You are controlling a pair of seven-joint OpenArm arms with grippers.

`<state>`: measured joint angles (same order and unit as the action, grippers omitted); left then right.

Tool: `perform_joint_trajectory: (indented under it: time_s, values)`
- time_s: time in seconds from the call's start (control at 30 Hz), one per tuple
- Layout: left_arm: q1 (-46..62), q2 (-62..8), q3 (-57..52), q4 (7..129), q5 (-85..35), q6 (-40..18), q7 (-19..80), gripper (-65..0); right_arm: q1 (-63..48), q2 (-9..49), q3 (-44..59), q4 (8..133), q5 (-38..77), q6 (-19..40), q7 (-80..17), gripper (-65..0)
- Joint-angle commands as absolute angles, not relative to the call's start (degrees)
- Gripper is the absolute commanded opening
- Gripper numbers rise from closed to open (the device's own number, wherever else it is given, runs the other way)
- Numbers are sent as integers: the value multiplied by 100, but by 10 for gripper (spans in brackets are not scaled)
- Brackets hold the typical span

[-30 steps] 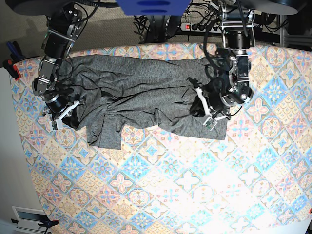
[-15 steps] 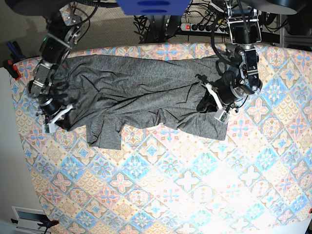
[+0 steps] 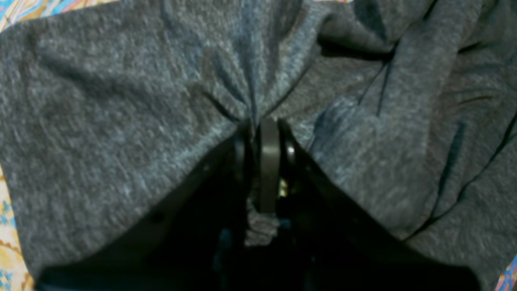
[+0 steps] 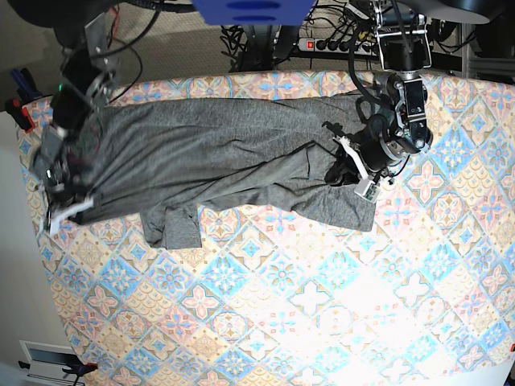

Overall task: Layout the t-shirt on the table in an organized manner, then fold the t-shirt properly
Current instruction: 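Grasp the shirt ends with both grippers and pull them apart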

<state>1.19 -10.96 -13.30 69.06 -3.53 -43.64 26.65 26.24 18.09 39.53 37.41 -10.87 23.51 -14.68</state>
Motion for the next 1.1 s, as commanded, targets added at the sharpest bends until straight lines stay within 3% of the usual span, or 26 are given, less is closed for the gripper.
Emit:
perform_joint_trajectory:
  time_s: [0.0,0.3,0.5,0.7,0.83,1.07]
  values:
    - [453,-1244,-1341,6607,1437,-3890,4673,-614,2897,1956,3943,3714,-1130,2255,-1358,-650]
    - [154,-1209,-1323,6642,1376,-3899,4708,-614,2949,2009,3855,3582,-1138,2255,-1235,-630]
    - [-75,-1200,-1341,6642,1411,-3899,4716,-531,2941,2000,2747,3591,-1138,2255,-1218,-449]
    - [-31,-1191,-1297,7284,1367,-3908,4716,-405,2941,2000,2642,4787,-1130,2255,-1200,-339]
    - [198,-1051,-1323,7952,1376,-3908,4716,-353,2897,1991,2642,5675,-1130,2255,-1235,-327]
    - [646,-1033,-1305,8927,1367,-3916,4699,-319,2404,1974,2642,6316,-1121,2255,-1235,-327]
